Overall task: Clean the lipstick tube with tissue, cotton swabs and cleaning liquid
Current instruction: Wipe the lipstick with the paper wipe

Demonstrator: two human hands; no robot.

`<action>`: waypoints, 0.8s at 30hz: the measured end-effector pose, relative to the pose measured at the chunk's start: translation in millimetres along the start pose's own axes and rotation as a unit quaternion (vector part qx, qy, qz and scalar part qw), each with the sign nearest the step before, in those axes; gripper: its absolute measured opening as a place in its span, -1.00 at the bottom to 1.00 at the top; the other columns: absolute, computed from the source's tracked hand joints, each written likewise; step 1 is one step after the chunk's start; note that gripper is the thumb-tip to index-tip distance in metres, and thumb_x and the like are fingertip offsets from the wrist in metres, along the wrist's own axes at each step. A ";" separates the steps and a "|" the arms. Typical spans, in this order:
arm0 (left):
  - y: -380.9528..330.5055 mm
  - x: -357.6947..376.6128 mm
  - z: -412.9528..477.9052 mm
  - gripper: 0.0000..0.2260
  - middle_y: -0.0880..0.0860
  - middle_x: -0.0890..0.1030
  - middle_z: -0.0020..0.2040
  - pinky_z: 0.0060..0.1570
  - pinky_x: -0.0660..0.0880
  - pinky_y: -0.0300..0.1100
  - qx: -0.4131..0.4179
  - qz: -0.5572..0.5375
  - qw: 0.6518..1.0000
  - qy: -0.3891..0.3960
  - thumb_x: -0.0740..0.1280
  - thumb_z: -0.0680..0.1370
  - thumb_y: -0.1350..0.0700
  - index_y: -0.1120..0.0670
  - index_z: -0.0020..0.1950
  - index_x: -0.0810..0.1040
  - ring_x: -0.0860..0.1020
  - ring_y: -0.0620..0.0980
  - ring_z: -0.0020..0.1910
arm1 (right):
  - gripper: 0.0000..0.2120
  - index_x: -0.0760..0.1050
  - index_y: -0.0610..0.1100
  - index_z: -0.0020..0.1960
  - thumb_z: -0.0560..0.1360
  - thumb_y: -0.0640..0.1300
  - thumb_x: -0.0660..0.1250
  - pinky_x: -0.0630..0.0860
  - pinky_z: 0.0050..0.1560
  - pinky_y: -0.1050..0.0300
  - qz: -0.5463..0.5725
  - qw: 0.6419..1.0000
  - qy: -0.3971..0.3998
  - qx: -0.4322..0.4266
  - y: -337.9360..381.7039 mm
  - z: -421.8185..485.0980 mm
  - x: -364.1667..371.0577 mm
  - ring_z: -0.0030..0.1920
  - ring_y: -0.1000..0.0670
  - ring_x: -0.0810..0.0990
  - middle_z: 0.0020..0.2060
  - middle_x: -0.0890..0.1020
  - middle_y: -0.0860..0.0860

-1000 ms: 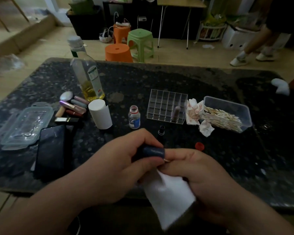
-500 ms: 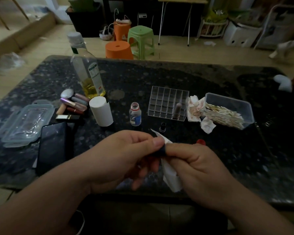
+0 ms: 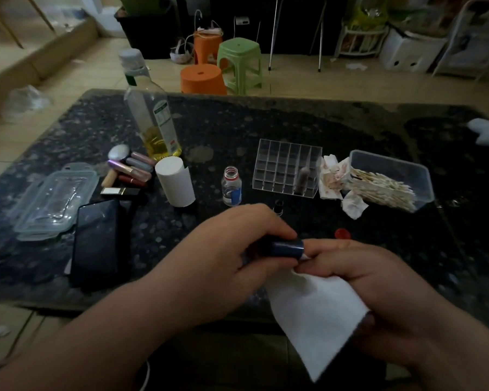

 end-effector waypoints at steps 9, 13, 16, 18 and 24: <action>-2.6 5.6 5.4 -0.91 0.06 0.67 -0.28 -0.30 0.58 -0.12 -0.310 -0.384 0.870 0.016 0.40 0.50 0.11 0.01 -0.02 0.66 0.62 0.05 -0.36 | -0.46 0.74 0.06 -0.24 0.59 -0.42 0.17 0.52 -0.22 0.49 -0.200 0.961 -0.069 -0.176 3.8 4.7 8.9 -0.19 0.26 0.70 -0.25 0.75 0.18; -5.8 2.0 2.9 -0.81 -0.08 0.70 -0.18 -0.25 0.62 -0.28 -0.266 -0.286 0.920 -0.040 0.42 0.47 0.20 -0.02 0.04 0.60 0.70 -0.06 -0.26 | -0.53 0.74 0.06 -0.24 0.56 -0.39 0.24 0.57 -0.24 0.38 -0.102 0.979 -0.118 -0.128 -2.4 10.5 5.4 -0.17 0.16 0.73 -0.22 0.76 0.09; -2.7 1.9 -2.6 -0.75 -0.19 0.66 -0.05 -0.13 0.61 -0.33 -0.149 -0.127 0.980 -0.038 0.45 0.44 0.08 -0.19 0.04 0.55 0.68 -0.19 -0.15 | -0.68 0.75 -0.17 -0.08 0.53 -0.41 0.24 0.62 -0.33 0.14 0.053 0.994 -0.094 -0.033 -9.2 13.5 -1.4 -0.25 -0.08 0.75 -0.17 0.76 -0.14; 2.1 0.1 -3.3 -0.73 -0.24 0.63 -0.06 -0.03 0.57 -0.36 -0.071 -0.031 0.997 -0.029 0.47 0.45 0.07 -0.17 0.10 0.56 0.64 -0.24 -0.04 | -0.68 0.68 -0.28 0.07 0.55 -0.40 0.17 0.58 -0.40 0.13 0.136 0.990 -0.034 0.019 -9.0 13.5 -2.8 -0.35 -0.12 0.70 -0.17 0.72 -0.21; 6.2 -1.8 -0.5 -0.78 -0.24 0.63 -0.05 0.01 0.52 -0.39 -0.031 0.036 0.999 0.005 0.44 0.46 0.01 -0.15 0.10 0.59 0.60 -0.26 -0.02 | -0.65 0.66 -0.30 0.12 0.49 -0.33 0.16 0.33 -0.06 -0.02 0.137 0.990 -0.001 0.034 -15.0 17.7 -5.6 -0.03 -0.27 0.47 0.08 0.62 -0.36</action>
Point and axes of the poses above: each hand's wrist, its own z-axis towards the middle knuckle, its own x-axis out of the palm, y = z × x, the point moved 1 cm from there along z, towards the middle knuckle
